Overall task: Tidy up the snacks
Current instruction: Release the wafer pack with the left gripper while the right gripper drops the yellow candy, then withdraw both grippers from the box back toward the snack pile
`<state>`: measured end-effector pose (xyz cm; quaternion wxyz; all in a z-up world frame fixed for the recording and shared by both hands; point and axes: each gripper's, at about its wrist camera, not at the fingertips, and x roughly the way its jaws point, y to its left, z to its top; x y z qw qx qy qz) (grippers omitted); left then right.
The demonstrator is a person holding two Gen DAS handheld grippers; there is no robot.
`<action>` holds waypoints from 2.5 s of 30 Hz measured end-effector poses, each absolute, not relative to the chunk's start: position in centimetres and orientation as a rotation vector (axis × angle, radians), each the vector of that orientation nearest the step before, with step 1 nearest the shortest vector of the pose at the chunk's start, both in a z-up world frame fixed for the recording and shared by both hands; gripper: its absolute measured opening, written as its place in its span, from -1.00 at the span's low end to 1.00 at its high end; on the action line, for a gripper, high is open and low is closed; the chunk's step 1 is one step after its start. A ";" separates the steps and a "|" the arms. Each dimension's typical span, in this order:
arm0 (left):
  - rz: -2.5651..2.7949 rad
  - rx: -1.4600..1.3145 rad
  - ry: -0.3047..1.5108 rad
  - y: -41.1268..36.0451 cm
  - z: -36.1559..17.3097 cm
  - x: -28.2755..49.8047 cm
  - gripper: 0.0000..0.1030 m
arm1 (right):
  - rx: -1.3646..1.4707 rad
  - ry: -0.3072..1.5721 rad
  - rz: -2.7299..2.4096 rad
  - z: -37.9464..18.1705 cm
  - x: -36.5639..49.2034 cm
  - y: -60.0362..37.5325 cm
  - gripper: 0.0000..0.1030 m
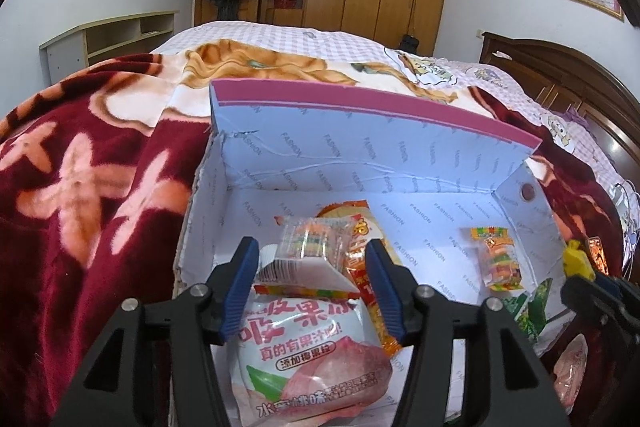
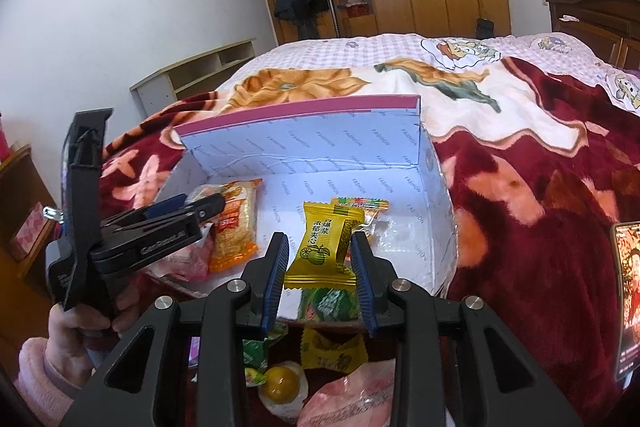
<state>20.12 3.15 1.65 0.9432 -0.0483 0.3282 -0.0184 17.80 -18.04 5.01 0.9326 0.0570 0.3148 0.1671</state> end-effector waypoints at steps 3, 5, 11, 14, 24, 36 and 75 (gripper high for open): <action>-0.036 -0.097 0.669 3.1 1.6 20.1 0.14 | 0.126 0.656 0.330 4.8 18.8 -18.3 -0.35; -0.037 -0.099 0.669 3.1 1.6 20.1 0.14 | 0.130 0.665 0.321 4.7 19.4 -18.4 -0.35; -0.036 -0.096 0.669 3.1 1.6 20.1 0.14 | 0.150 0.695 0.310 3.9 20.6 -18.7 -0.35; -0.036 -0.097 0.669 3.1 1.6 20.2 0.14 | 0.155 0.707 0.310 3.6 20.9 -18.8 -0.35; -0.040 -0.103 0.670 3.1 1.6 20.1 0.15 | 0.151 0.708 0.307 3.4 20.9 -18.9 -0.13; -0.069 -0.100 0.640 3.3 3.0 17.6 0.15 | 0.170 0.681 0.339 4.4 19.5 -19.4 -0.10; -0.098 -0.171 0.673 3.2 2.3 8.3 0.15 | 0.221 0.692 0.412 3.9 10.7 -19.8 -0.01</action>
